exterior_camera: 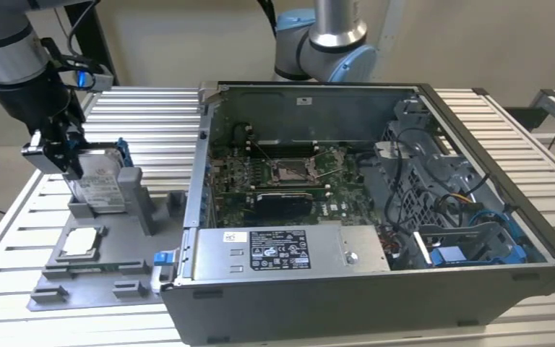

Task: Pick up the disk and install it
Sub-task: 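Pick up the disk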

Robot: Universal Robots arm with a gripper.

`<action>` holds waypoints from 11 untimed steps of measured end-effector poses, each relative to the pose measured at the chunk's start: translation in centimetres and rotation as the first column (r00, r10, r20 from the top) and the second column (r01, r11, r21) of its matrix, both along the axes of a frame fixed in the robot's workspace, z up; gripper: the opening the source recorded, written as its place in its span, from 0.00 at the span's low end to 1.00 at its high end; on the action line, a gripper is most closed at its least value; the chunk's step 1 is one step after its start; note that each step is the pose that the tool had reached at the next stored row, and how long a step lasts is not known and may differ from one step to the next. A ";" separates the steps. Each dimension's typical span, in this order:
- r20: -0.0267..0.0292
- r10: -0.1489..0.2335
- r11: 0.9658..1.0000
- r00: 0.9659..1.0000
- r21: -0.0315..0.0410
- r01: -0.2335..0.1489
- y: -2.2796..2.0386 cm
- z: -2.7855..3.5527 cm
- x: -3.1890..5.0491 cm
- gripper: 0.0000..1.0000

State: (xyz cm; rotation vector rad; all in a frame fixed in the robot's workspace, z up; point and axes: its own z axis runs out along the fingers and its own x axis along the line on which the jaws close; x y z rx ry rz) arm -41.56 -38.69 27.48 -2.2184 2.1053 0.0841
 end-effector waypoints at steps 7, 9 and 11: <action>-0.001 -0.002 1.000 1.000 0.000 0.002 0.00 0.49 0.01 1.00; -0.001 -0.003 1.000 1.000 0.000 0.003 0.00 0.52 0.03 1.00; -0.002 -0.003 1.000 1.000 0.000 0.003 0.00 0.51 0.02 1.00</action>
